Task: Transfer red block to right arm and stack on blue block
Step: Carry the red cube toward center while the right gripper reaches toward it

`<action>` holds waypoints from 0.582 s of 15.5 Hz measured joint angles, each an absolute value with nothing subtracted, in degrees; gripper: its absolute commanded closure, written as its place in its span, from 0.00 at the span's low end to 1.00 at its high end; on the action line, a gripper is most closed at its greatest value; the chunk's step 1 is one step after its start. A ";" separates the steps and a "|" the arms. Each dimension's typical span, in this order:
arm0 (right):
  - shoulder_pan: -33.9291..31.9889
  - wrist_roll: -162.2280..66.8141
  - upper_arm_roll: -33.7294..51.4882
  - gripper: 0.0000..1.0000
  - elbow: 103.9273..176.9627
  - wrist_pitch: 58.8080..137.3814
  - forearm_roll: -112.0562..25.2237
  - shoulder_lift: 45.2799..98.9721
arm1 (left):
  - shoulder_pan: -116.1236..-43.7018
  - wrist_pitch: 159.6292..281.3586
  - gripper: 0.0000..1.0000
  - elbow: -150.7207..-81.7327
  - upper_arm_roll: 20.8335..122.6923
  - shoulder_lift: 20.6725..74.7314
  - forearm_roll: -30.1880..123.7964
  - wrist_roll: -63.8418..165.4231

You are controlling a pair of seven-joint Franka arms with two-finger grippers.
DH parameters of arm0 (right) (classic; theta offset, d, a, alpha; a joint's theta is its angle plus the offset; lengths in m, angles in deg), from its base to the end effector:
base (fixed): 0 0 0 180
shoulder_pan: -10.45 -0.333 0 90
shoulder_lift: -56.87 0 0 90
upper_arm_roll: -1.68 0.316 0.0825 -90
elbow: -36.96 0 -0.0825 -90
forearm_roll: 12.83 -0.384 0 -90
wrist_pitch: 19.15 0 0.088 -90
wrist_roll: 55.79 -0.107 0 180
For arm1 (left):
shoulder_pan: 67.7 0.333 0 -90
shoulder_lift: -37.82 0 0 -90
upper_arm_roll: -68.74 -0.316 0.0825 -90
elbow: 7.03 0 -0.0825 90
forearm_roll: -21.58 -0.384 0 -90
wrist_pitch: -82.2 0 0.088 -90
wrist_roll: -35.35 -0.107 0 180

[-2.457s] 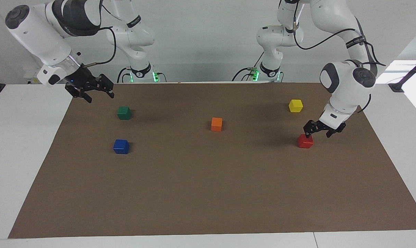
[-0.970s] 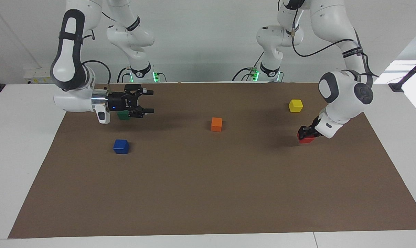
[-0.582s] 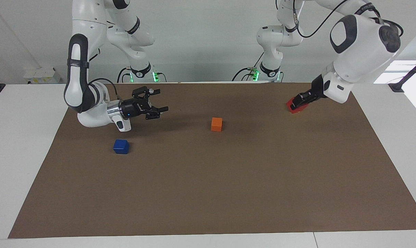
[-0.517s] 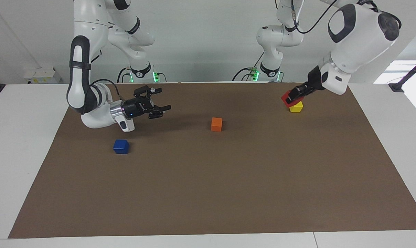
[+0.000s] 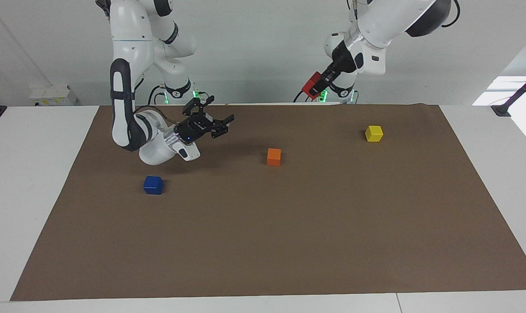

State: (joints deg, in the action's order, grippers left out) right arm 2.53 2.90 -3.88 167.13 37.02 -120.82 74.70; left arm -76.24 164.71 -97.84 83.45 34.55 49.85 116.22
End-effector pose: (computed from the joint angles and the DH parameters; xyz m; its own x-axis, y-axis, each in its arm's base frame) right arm 0.4855 0.1536 0.3345 0.9918 0.0601 0.1129 0.0555 0.5925 -0.8037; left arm 0.4566 -0.2615 0.6500 0.5046 0.7265 -0.4665 0.8211 -0.5708 -0.0009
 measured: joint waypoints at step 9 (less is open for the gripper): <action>-9.61 7.06 -3.61 0.00 168.71 27.31 -137.69 81.27 | -79.54 182.11 1.00 -103.98 87.55 32.37 54.96 143.92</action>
